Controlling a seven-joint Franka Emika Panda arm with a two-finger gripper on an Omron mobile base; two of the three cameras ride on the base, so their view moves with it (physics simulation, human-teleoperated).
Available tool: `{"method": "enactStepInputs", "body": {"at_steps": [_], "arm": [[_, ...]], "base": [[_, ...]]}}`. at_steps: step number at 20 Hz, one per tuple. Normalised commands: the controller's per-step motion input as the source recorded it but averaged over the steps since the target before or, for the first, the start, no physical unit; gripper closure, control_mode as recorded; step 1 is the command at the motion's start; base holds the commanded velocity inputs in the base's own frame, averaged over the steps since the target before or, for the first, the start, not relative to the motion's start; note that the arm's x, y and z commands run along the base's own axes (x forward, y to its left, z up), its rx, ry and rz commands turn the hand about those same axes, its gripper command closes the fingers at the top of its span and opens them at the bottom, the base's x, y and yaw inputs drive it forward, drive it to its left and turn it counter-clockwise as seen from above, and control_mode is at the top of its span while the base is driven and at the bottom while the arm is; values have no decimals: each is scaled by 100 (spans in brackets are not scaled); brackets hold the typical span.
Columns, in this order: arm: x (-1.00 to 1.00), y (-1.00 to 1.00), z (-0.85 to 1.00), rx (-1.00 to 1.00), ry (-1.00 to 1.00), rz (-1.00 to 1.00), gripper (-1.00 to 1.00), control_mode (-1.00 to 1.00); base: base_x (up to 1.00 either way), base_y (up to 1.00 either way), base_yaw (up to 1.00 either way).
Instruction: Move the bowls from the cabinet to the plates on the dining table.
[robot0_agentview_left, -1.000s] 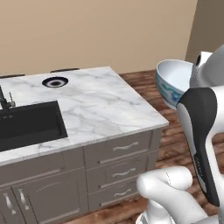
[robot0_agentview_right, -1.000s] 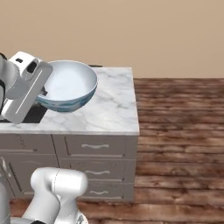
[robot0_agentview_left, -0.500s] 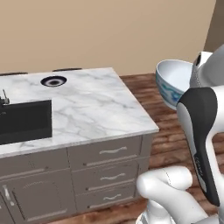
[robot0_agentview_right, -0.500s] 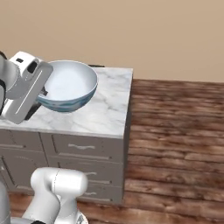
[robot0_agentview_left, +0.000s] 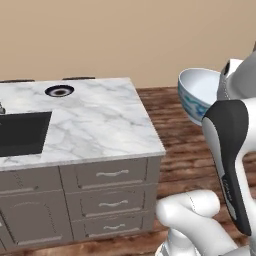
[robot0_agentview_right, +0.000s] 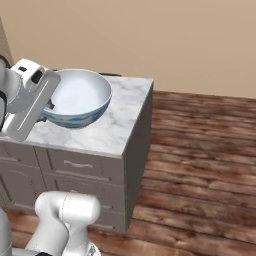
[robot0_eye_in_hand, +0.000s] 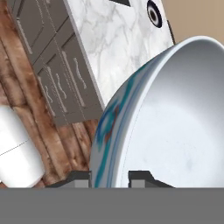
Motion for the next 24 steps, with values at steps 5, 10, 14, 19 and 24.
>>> {"method": "enactStepInputs", "body": {"at_steps": [5, 10, 14, 19, 24], "arm": [[0, 0, 0, 0, 0, 0, 100, 100], [0, 0, 0, 0, 0, 0, 100, 100], [0, 0, 0, 0, 0, 0, 100, 100], [0, 0, 0, 0, 0, 0, 100, 100], [0, 0, 0, 0, 0, 0, 100, 100]], "base": [[37, -57, 23], [23, -62, 14], [21, -65, 13], [17, -70, 15], [40, -49, 24]]}}
